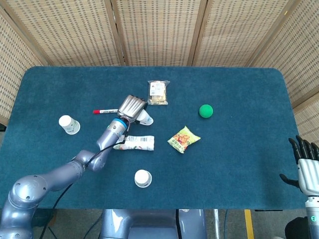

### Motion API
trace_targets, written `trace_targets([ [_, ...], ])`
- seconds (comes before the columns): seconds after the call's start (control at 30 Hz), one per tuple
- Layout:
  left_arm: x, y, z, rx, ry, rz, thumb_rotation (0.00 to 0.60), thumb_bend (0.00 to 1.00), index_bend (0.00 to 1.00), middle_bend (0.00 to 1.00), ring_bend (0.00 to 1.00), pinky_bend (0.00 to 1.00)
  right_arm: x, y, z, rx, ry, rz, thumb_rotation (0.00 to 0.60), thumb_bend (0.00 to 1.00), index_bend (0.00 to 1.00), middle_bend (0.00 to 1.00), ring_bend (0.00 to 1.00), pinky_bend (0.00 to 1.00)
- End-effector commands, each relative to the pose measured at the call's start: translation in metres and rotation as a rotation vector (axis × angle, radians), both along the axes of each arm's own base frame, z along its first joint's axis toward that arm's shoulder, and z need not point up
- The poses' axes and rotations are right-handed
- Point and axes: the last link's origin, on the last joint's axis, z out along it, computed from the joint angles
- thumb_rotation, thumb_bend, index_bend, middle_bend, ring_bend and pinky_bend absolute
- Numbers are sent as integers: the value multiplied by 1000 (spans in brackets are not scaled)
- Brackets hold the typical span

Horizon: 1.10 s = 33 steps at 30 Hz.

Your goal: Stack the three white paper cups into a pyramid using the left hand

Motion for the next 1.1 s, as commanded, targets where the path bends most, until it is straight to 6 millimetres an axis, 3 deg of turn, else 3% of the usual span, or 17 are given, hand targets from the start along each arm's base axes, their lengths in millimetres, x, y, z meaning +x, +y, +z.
trace_targets([
  [0.03, -1, -5, 45, 30, -85, -32, 600, 242, 557, 412, 425, 410, 1, 1, 0, 2, -3, 5, 600, 0, 0, 0, 0, 0],
  [0.17, -16, -38, 100, 1, -107, -78, 600, 242, 541, 403, 425, 394, 6, 4, -1, 4, -2, 25, 600, 0, 0, 0, 0, 0],
  [0.27, -37, -69, 127, -27, -119, -71, 600, 243, 529, 390, 417, 353, 9, 6, -3, 14, 1, 39, 600, 0, 0, 0, 0, 0],
  [0.4, -68, -98, 146, -19, -91, -62, 600, 244, 523, 385, 414, 344, 13, 9, -6, 25, 7, 56, 600, 0, 0, 0, 0, 0],
  [0.57, -104, -128, 155, -49, -45, -41, 600, 246, 520, 385, 413, 344, 18, 11, -11, 45, 8, 74, 600, 0, 0, 0, 0, 0],
  [0.67, -131, -152, 149, -94, 12, -23, 600, 245, 517, 386, 413, 345, 20, 12, -13, 53, 7, 87, 600, 0, 0, 0, 0, 0],
  [0.77, -137, -162, 139, -131, 23, -31, 600, 245, 514, 386, 413, 346, 22, 12, -13, 52, 6, 97, 600, 0, 0, 0, 0, 0],
  [1.1, -127, -184, 73, -270, 67, -109, 600, 245, 507, 376, 408, 346, 20, 12, -9, 44, -5, 94, 600, 0, 0, 0, 0, 0],
])
